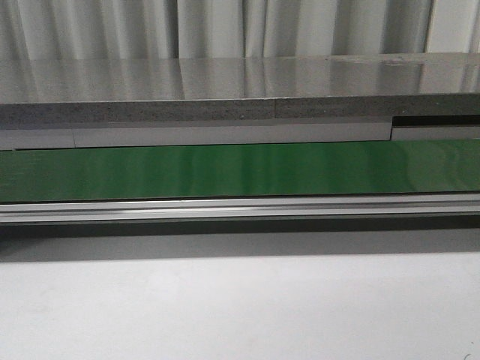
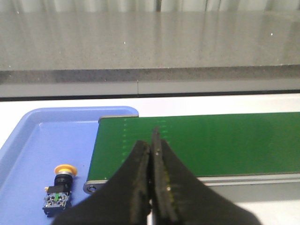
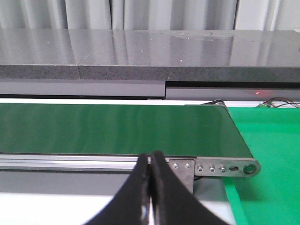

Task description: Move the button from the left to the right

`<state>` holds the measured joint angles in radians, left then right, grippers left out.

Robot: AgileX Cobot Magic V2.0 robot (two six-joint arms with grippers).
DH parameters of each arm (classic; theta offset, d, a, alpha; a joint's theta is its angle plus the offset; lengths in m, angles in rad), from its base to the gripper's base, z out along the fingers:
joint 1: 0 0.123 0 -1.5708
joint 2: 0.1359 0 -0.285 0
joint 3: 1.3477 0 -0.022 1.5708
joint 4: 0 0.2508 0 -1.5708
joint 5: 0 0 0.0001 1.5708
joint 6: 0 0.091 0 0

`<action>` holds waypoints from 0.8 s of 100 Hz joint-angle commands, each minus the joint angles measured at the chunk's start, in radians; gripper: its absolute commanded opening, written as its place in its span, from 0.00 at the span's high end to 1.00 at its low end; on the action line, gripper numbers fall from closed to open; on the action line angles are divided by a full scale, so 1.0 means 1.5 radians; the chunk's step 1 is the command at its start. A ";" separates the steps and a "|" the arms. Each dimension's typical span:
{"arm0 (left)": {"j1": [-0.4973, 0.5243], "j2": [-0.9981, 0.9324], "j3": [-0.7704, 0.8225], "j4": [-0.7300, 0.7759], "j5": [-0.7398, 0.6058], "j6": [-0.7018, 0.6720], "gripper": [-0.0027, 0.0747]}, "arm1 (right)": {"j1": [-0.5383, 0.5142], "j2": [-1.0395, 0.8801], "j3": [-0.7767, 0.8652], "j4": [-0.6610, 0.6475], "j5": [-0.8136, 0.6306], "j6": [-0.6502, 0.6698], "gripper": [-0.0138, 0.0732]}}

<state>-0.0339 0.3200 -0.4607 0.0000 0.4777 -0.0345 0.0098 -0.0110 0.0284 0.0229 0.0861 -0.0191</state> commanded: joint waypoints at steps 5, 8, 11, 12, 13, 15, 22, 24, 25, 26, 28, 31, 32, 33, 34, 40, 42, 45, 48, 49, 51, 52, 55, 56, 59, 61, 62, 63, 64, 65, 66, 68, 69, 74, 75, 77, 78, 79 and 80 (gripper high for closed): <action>-0.001 0.073 -0.091 -0.030 0.034 -0.005 0.99 | -0.001 -0.002 -0.012 -0.006 -0.049 -0.001 0.92; -0.001 0.085 -0.104 -0.048 0.050 -0.005 0.99 | -0.001 -0.002 -0.012 -0.006 -0.049 -0.001 0.92; -0.001 0.096 -0.112 -0.062 0.062 -0.005 0.99 | -0.001 -0.002 -0.012 -0.006 -0.049 -0.001 0.92; -0.001 0.098 -0.116 -0.071 0.070 -0.005 0.99 | -0.001 -0.002 -0.012 -0.006 -0.049 -0.001 0.92; -0.001 0.103 -0.120 -0.081 0.078 -0.005 0.99 | -0.001 -0.002 -0.012 -0.006 -0.049 -0.001 0.92; -0.001 0.110 -0.125 -0.095 0.089 -0.005 0.99 | -0.001 -0.002 -0.012 -0.006 -0.049 -0.001 0.92; -0.001 0.131 -0.134 -0.131 0.120 -0.005 0.99 | -0.001 -0.002 -0.012 -0.006 -0.049 -0.001 0.92; -0.001 0.136 -0.134 -0.135 0.127 -0.005 0.99 | -0.001 -0.002 -0.012 -0.006 -0.049 -0.001 0.92; -0.001 0.137 -0.136 -0.139 0.130 -0.005 0.99 | -0.001 -0.002 -0.012 -0.006 -0.049 -0.001 0.92; -0.001 0.140 -0.136 -0.140 0.132 -0.005 0.99 | -0.001 -0.002 -0.012 -0.006 -0.049 -0.001 0.92; -0.001 0.143 -0.136 -0.141 0.140 -0.005 0.99 | -0.001 -0.002 -0.012 -0.006 -0.049 -0.001 0.92; -0.001 0.148 -0.136 -0.141 0.150 -0.005 0.99 | -0.001 -0.002 -0.012 -0.006 -0.049 -0.001 0.92; -0.001 0.150 -0.136 -0.141 0.152 -0.005 0.99 | -0.001 -0.002 -0.012 -0.006 -0.049 -0.001 0.92; -0.001 0.150 -0.136 -0.141 0.154 -0.005 0.99 | -0.001 -0.002 -0.012 -0.006 -0.049 -0.001 0.92; -0.001 0.153 -0.136 -0.141 0.157 -0.005 0.99 | -0.001 -0.002 -0.012 -0.006 -0.049 -0.001 0.92; -0.001 0.161 -0.136 -0.141 0.167 -0.005 0.99 | -0.001 -0.002 -0.012 -0.006 -0.049 -0.001 0.92; -0.001 0.163 -0.136 -0.141 0.169 -0.005 0.99 | -0.001 -0.002 -0.012 -0.006 -0.049 -0.001 0.92; -0.001 0.164 -0.136 -0.141 0.173 -0.005 0.99 | -0.001 -0.002 -0.012 -0.006 -0.049 -0.001 0.92; -0.001 0.164 -0.136 -0.141 0.175 -0.005 0.99 | -0.001 -0.002 -0.012 -0.006 -0.049 -0.001 0.92; -0.001 0.164 -0.136 -0.141 0.175 -0.005 0.99 | -0.001 -0.002 -0.012 -0.006 -0.049 -0.001 0.92; -0.001 0.164 -0.136 -0.141 0.176 -0.005 0.99 | -0.001 -0.002 -0.012 -0.006 -0.049 -0.001 0.92; -0.001 0.164 -0.136 -0.141 0.178 -0.005 0.99 | -0.001 -0.002 -0.012 -0.006 -0.049 -0.001 0.92; -0.001 0.164 -0.136 -0.139 0.178 -0.005 0.99 | -0.001 -0.002 -0.012 -0.006 -0.049 -0.001 0.92; -0.001 0.164 -0.136 -0.139 0.178 -0.005 0.99 | -0.001 -0.002 -0.012 -0.006 -0.049 -0.001 0.92; -0.001 0.164 -0.136 -0.138 0.178 -0.005 0.99 | -0.001 -0.002 -0.012 -0.006 -0.049 -0.001 0.92; -0.001 0.164 -0.136 -0.136 0.178 -0.005 0.99 | -0.001 -0.002 -0.012 -0.006 -0.049 -0.001 0.92; -0.001 0.164 -0.136 -0.133 0.178 -0.005 0.99 | -0.001 -0.002 -0.012 -0.006 -0.049 -0.001 0.92; -0.001 0.164 -0.136 -0.133 0.178 -0.005 0.99 | -0.001 -0.002 -0.012 -0.006 -0.049 -0.001 0.92; -0.001 0.164 -0.136 -0.133 0.178 -0.004 0.99 | -0.001 -0.002 -0.012 -0.006 -0.049 -0.001 0.92; -0.001 0.164 -0.136 -0.133 0.179 -0.002 0.99 | -0.001 -0.002 -0.012 -0.006 -0.049 -0.001 0.92; -0.001 0.164 -0.136 -0.133 0.179 -0.001 0.99 | -0.001 -0.002 -0.012 -0.006 -0.049 -0.001 0.92; -0.001 0.164 -0.136 -0.132 0.179 0.004 0.98 | -0.001 -0.002 -0.012 -0.006 -0.049 -0.001 0.92; -0.001 0.164 -0.136 -0.131 0.179 0.007 0.97 | -0.001 -0.002 -0.012 -0.006 -0.049 -0.001 0.92; -0.001 0.164 -0.136 -0.133 0.179 0.023 0.91 | -0.001 -0.002 -0.012 -0.006 -0.049 -0.001 0.92; -0.001 0.164 -0.136 -0.133 0.179 0.023 0.89 | -0.001 -0.002 -0.012 -0.006 -0.049 -0.001 0.92; -0.001 0.164 -0.136 -0.133 0.179 0.023 0.86 | -0.001 -0.002 -0.012 -0.006 -0.049 -0.001 0.92; -0.001 0.164 -0.136 -0.133 0.179 0.023 0.81 | -0.001 -0.002 -0.012 -0.006 -0.049 -0.001 0.92; -0.001 0.164 -0.136 -0.133 0.179 0.023 0.79 | -0.001 -0.002 -0.012 -0.006 -0.049 -0.001 0.92; -0.001 0.164 -0.136 -0.133 0.179 0.023 0.77 | -0.001 -0.002 -0.012 -0.006 -0.049 -0.001 0.92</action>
<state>-0.0339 0.5558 -0.6286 -0.1858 0.8025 -0.0160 0.0098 -0.0110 0.0284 0.0229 0.0861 -0.0191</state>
